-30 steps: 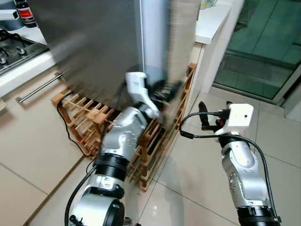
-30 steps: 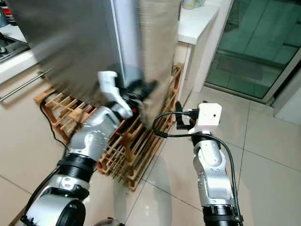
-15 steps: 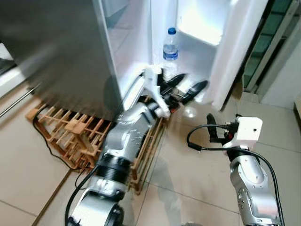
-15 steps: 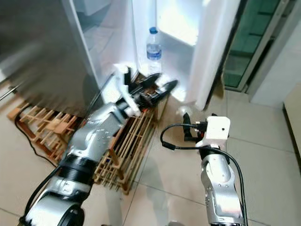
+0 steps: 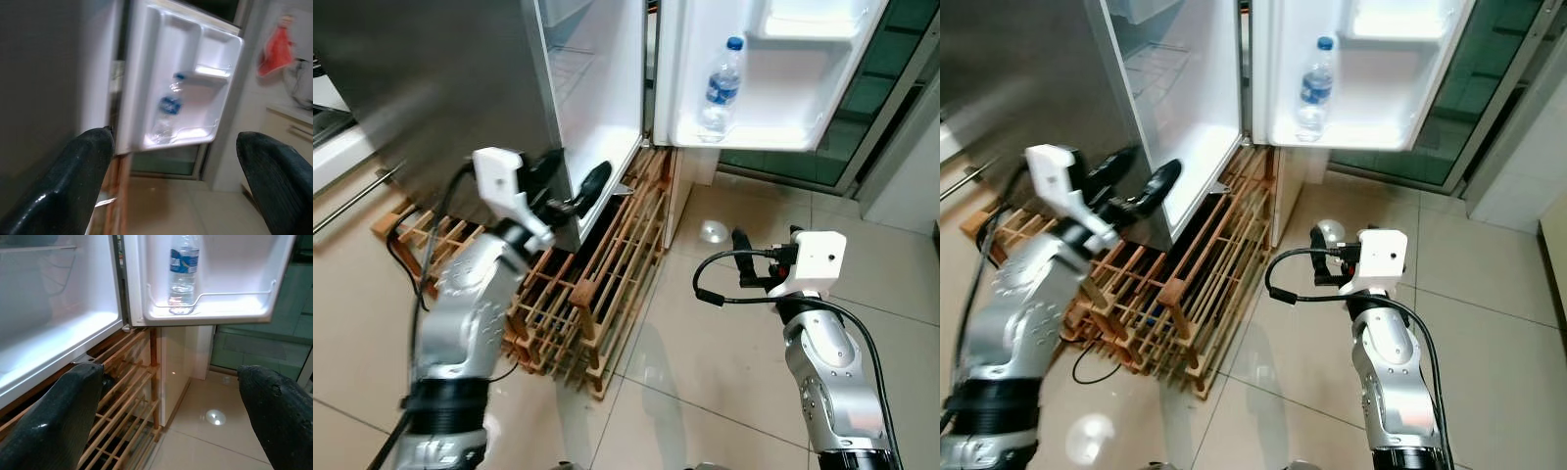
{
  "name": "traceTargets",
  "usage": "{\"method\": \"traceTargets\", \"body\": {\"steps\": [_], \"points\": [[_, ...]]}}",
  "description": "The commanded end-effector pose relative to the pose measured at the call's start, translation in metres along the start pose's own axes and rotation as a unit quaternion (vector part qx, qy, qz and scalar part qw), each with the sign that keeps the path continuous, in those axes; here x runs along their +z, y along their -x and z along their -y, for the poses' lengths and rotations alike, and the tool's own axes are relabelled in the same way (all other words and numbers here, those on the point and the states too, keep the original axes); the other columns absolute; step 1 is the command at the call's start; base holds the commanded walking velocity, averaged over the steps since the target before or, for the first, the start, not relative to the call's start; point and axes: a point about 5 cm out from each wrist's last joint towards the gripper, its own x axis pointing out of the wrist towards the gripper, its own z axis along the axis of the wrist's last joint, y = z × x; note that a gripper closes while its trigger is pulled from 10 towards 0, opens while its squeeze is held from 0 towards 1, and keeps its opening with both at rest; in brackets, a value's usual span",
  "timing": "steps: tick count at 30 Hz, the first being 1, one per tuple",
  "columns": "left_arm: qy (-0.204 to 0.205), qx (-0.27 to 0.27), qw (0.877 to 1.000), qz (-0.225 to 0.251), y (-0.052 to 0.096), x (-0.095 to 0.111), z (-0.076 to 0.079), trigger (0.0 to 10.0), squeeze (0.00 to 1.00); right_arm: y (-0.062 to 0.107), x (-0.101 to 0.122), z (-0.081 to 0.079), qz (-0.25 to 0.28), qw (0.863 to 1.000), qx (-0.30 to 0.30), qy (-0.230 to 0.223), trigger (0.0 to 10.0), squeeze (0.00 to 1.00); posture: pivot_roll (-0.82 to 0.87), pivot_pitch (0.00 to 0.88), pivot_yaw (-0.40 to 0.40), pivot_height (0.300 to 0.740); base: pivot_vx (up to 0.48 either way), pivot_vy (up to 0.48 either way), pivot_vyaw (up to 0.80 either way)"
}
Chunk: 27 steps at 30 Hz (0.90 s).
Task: Restocking fridge
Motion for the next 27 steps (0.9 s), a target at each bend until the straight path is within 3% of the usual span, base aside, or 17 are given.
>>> {"method": "traceTargets", "body": {"steps": [1,3,5,9,11,14,20,21,25,27], "points": [[0.016,0.082,0.996,0.0,0.014,0.001,-0.024,10.0,0.0,-0.002,-0.001,-0.001,-0.003,1.0,0.005,0.003,10.0,0.05,-0.03,0.0,0.037,0.74,0.0,-0.337,0.74],[0.032,0.145,0.989,0.0,0.023,-0.004,-0.037,10.0,0.0,-0.004,-0.003,-0.003,-0.005,1.0,0.01,0.004,10.0,0.05,-0.02,0.0,0.034,0.74,0.0,-0.403,0.72],[0.037,0.177,0.983,-0.012,0.029,-0.012,-0.038,10.0,0.0,-0.006,-0.002,-0.007,-0.004,1.0,0.019,0.004,10.0,0.05,-0.02,0.0,0.029,0.74,0.0,-0.234,0.7],[0.04,0.172,0.984,-0.032,0.031,-0.02,-0.033,10.0,0.0,-0.008,-0.002,-0.01,-0.002,1.0,0.027,0.005,10.0,0.05,-0.02,0.0,0.029,0.74,0.0,0.0,0.68],[-0.003,0.145,0.988,-0.056,0.027,-0.026,-0.025,10.0,0.0,-0.01,-0.002,-0.011,-0.001,1.0,0.031,0.002,10.0,0.04,-0.01,0.0,0.027,0.74,0.0,0.0,0.68],[-0.018,0.148,0.986,-0.069,0.027,-0.035,-0.024,10.0,0.0,-0.012,-0.001,-0.009,0.001,1.0,0.028,-0.002,10.0,0.05,-0.02,0.0,0.028,0.74,0.0,0.0,0.68],[-0.043,0.227,0.967,-0.107,0.036,-0.054,-0.034,10.0,0.0,-0.016,0.002,-0.005,0.012,1.0,0.013,-0.011,10.0,0.06,-0.02,0.0,0.035,0.74,0.0,0.0,0.66],[-0.065,0.246,0.96,-0.119,0.035,-0.056,-0.035,10.0,0.0,-0.019,0.003,-0.005,0.013,1.0,0.012,-0.016,10.0,0.06,-0.02,0.0,0.035,0.74,0.0,0.0,0.66],[-0.094,0.266,0.951,-0.131,0.032,-0.058,-0.036,10.0,0.0,-0.021,0.003,-0.006,0.015,1.0,0.015,-0.02,10.0,0.05,-0.02,0.0,0.035,0.74,0.0,0.0,0.66],[-0.071,0.252,0.957,-0.123,0.023,-0.057,-0.029,10.0,0.0,-0.024,0.005,-0.009,0.016,0.999,0.019,-0.029,10.0,0.06,-0.02,0.0,0.03,0.74,0.0,0.0,0.66]]}}
